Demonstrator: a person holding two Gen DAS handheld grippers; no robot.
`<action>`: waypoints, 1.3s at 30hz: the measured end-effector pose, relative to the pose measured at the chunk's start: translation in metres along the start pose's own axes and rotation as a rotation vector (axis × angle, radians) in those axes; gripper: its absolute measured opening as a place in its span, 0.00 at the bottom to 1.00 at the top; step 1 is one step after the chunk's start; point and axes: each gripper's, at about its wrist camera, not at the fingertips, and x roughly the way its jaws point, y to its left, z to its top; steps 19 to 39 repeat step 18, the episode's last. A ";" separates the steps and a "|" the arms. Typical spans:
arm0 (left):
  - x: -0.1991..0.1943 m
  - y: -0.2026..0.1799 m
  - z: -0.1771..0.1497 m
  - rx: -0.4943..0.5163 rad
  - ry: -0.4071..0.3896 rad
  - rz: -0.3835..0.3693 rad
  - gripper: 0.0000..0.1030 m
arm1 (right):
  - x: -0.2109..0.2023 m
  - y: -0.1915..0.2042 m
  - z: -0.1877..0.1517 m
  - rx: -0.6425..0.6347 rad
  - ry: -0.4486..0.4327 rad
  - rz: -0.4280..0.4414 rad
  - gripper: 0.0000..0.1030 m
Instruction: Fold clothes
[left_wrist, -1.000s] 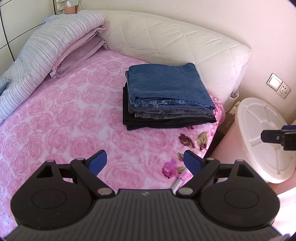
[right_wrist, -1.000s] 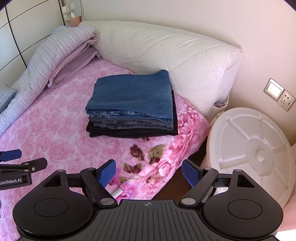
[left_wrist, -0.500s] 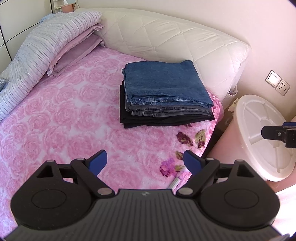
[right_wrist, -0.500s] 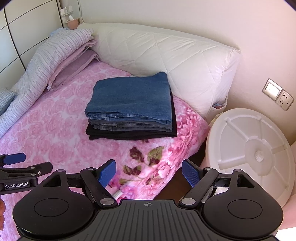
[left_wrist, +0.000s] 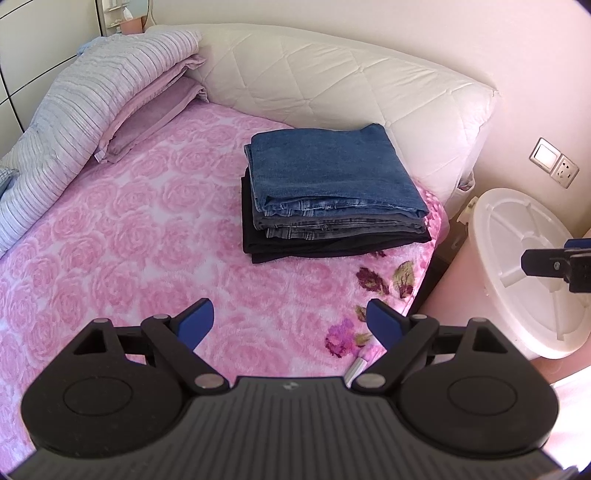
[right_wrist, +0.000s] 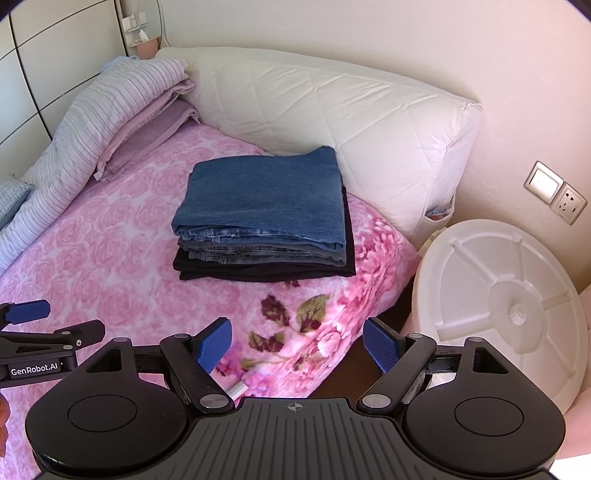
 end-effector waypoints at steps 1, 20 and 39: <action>0.000 0.000 0.000 0.003 0.001 -0.003 0.85 | 0.000 0.001 0.000 0.000 0.000 -0.001 0.79; -0.012 -0.004 -0.001 0.043 -0.044 -0.027 0.85 | -0.015 0.001 0.003 0.019 -0.028 -0.028 0.79; -0.012 -0.004 -0.001 0.043 -0.044 -0.027 0.85 | -0.015 0.001 0.003 0.019 -0.028 -0.028 0.79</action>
